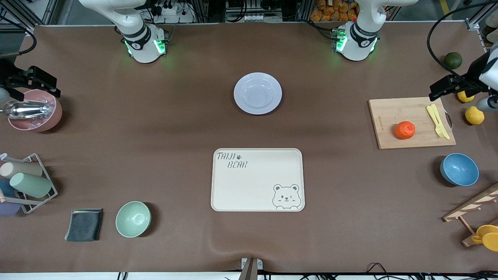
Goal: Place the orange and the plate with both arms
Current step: 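Reach the left gripper down toward the orange on the cutting board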
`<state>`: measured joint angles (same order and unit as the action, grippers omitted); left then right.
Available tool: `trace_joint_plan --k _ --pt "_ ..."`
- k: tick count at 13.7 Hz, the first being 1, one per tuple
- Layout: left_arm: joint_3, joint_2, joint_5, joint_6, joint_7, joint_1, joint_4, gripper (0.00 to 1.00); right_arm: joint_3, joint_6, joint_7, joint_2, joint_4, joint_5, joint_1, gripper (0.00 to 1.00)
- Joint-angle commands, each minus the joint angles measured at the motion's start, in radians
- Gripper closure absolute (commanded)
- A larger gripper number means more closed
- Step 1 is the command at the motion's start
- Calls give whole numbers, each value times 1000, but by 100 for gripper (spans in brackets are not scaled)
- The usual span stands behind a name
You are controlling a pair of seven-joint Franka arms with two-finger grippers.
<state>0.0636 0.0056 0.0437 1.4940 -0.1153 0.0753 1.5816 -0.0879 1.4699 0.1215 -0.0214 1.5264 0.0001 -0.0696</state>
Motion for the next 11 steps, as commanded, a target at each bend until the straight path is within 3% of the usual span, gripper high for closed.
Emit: trace_joint_plan --k 1,4,9,11 --pt "-4 -36 18 130 -9 -44 160 0 10 -23 -6 5 -18 -6 16 0" --pt "-5 -81 18 374 11 -107 400 0 11 -46 -8 5 -18 -5 14 0" --pt "-4 -47 30 664 14 -172 670 0 17 -46 -8 17 -15 -3 -1 0" --pt "-2 -3 70 733 14 -184 706 0 17 -45 -8 23 -15 -3 -27 0"
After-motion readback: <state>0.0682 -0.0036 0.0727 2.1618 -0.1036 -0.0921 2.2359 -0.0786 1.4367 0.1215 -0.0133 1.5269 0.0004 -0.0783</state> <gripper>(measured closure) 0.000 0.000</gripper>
